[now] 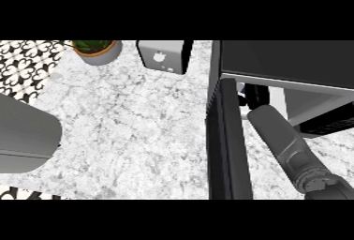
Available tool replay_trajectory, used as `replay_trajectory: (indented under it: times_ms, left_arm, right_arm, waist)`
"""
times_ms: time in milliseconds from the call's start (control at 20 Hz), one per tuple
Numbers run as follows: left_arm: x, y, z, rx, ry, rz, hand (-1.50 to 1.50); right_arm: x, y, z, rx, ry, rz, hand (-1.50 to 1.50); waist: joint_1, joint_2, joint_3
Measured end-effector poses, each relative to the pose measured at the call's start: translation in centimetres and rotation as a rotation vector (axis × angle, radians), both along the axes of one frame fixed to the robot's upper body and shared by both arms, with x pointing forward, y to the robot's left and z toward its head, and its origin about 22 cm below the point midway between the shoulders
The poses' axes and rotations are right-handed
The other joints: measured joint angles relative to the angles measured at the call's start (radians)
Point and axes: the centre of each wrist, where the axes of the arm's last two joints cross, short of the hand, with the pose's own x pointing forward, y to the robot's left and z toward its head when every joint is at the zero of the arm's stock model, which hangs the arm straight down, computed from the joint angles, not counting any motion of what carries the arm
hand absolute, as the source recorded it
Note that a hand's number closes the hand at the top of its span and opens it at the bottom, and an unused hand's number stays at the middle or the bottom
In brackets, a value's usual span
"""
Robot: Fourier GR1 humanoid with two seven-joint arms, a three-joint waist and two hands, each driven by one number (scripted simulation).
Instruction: Pick up the milk, place it into the microwave and close the microwave
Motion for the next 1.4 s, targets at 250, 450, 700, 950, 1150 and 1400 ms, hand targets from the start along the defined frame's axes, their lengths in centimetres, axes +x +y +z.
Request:
replay_trajectory:
  times_ms: [250,450,700,950,1150,1400]
  left_arm:
    - [-0.3,-0.2,0.0,-0.003,0.003,0.003,-1.50]
    - [-0.3,0.0,0.3,-0.003,-0.001,0.002,-1.50]
    - [-1.1,-0.4,0.7,-0.003,0.006,0.002,-1.50]
    - [-1.3,-0.4,0.9,0.002,0.012,0.015,-1.50]
    - [-1.6,-0.9,1.3,0.001,0.022,0.022,-1.50]
    - [-1.6,-1.3,1.6,0.011,0.036,0.028,-1.50]
  right_arm:
    - [-0.2,0.0,-0.2,0.135,0.000,0.049,-1.50]
    - [-0.9,-0.1,-1.3,0.269,0.017,0.095,-1.50]
    - [-2.4,-0.7,-3.1,0.425,0.035,0.161,-1.50]
    - [-3.9,-2.0,-4.8,0.519,0.025,0.217,-1.50]
    - [-5.4,-2.5,-6.3,0.558,0.014,0.231,-1.50]
    - [-7.7,-3.7,-8.4,0.610,0.023,0.249,-1.50]
  waist:
    - [-0.026,-0.006,0.000]
    - [-0.045,-0.015,0.000]
    - [-0.061,-0.029,-0.001]
    - [-0.082,-0.046,-0.005]
    - [-0.098,-0.056,-0.009]
    - [-0.117,-0.064,-0.011]
